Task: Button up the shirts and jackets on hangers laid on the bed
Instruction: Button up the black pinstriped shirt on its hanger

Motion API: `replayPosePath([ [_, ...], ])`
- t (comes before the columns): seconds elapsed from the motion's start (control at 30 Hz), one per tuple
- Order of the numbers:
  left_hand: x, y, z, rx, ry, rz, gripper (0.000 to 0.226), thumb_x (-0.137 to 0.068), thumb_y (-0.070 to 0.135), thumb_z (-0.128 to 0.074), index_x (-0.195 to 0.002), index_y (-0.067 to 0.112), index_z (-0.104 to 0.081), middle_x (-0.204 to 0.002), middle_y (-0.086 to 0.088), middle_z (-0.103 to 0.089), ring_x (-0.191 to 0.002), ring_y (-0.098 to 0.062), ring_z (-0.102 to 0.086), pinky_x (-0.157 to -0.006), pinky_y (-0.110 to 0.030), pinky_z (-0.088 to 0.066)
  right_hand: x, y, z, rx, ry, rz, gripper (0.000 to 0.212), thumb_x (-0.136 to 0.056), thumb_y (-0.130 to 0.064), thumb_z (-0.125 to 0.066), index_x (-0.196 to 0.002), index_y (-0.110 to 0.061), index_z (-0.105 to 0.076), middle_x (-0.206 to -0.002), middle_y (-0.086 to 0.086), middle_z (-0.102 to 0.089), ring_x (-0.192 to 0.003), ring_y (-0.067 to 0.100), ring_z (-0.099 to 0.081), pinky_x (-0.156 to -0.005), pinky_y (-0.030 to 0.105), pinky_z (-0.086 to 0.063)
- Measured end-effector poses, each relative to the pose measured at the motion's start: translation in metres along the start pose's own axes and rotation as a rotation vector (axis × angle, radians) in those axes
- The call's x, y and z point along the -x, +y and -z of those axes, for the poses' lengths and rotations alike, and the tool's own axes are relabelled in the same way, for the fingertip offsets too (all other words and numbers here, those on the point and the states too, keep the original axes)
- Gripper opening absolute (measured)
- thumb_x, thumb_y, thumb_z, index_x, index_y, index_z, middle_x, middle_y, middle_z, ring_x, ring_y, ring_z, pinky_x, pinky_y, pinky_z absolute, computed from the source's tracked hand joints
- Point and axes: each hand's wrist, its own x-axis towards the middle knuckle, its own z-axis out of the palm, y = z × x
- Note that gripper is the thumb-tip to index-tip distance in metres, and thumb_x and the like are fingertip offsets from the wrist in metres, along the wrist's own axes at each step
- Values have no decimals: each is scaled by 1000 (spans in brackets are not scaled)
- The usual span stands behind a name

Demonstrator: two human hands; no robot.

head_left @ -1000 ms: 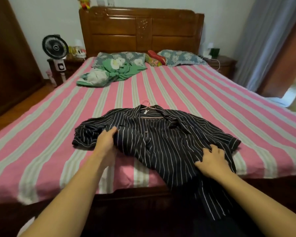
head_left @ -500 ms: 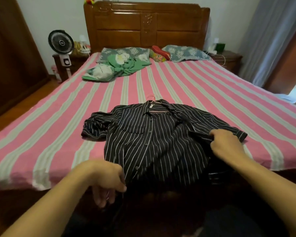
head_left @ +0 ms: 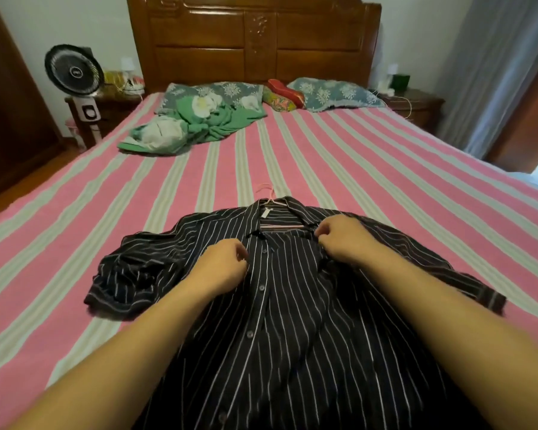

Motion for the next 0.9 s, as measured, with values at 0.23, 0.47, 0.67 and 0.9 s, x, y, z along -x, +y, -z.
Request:
replayPosePath([
  [0.23, -113, 26, -67, -80, 64, 154, 36, -101, 45, -51, -115, 14, -61, -115, -7, -63, -105, -29, -62, -88, -41, -49, -114, 32, -75, 308, 190, 12, 42, -96, -18, -57, -135, -11, -44, -122, 14, -60, -109, 35, -59, -77, 40, -45],
  [0.47, -178, 37, -99, 350, 434, 1, 25, -97, 24, -60, -119, 17, -69, -111, 1, -70, -107, -19, -64, -86, -26, -44, -178, 12, -74, -530, 360, 100, 29, -93, -18, -68, -118, -24, -55, -80, -11, -56, -72, 3, -55, -65, 22, -39],
  [0.67, -188, 19, -113, 426, 316, 54, 10, -88, 28, -73, -84, 21, -67, -80, 9, -67, -81, -13, -64, -76, -30, -47, -183, 30, -115, -490, 253, -27, 18, -86, -24, -75, -92, -27, -58, -84, -12, -60, -78, 8, -57, -61, 14, -35],
  [0.9, -171, 12, -100, 686, 175, 87, 13, -93, 10, -67, -88, 19, -74, -83, 5, -75, -83, -15, -71, -82, -32, -56, -171, 23, -99, -924, 36, -303, 9, -84, 0, -72, -83, -9, -70, -77, 3, -67, -71, 18, -64, -65, 29, -56],
])
